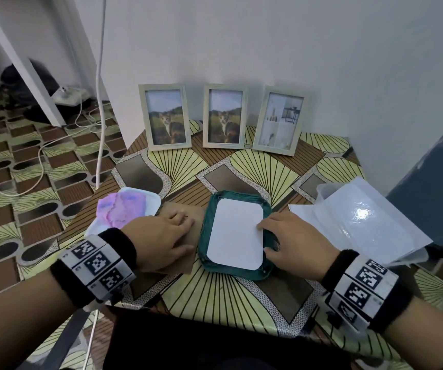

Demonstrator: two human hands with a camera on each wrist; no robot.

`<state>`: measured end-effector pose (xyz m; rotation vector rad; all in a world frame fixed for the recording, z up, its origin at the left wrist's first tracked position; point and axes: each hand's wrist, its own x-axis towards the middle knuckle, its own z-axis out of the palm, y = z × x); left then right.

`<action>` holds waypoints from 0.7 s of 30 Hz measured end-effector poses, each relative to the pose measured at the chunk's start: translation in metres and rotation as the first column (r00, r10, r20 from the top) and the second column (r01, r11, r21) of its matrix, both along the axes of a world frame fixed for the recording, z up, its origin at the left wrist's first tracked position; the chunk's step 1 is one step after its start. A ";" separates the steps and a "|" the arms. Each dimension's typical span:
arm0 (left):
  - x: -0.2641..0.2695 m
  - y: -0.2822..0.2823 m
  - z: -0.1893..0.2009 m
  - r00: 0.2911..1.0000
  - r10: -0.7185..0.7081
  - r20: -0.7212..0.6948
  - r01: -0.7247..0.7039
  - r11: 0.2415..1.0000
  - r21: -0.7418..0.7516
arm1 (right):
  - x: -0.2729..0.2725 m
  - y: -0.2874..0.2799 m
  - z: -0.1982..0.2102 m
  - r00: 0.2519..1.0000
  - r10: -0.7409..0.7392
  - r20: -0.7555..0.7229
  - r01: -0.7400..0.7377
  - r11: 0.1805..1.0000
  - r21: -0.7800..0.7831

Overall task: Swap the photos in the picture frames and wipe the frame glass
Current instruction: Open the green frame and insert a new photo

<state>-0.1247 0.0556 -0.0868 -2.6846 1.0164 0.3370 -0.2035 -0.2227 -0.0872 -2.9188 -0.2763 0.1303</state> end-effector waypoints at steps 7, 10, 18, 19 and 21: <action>0.018 -0.029 0.016 0.994 -0.103 0.046 0.096 0.986 0.134 | 0.001 -0.010 -0.002 1.000 0.008 -0.025 -0.006 0.998 0.057; 0.026 -0.035 0.024 0.998 -0.057 0.009 0.056 0.996 0.067 | 0.000 -0.012 -0.004 1.000 0.013 -0.020 -0.011 0.996 0.091; 0.037 -0.072 0.031 0.994 -0.088 -0.060 0.076 0.980 -0.183 | -0.001 -0.015 -0.004 1.000 0.019 -0.017 -0.017 0.993 0.120; 0.039 -0.078 0.030 0.992 -0.105 -0.076 0.092 0.983 -0.156 | -0.001 -0.015 -0.004 1.000 0.020 -0.015 -0.018 0.993 0.121; 0.046 -0.090 0.028 0.988 -0.094 -0.120 0.082 0.992 -0.098 | -0.001 -0.016 -0.004 1.000 0.018 -0.019 -0.016 0.992 0.122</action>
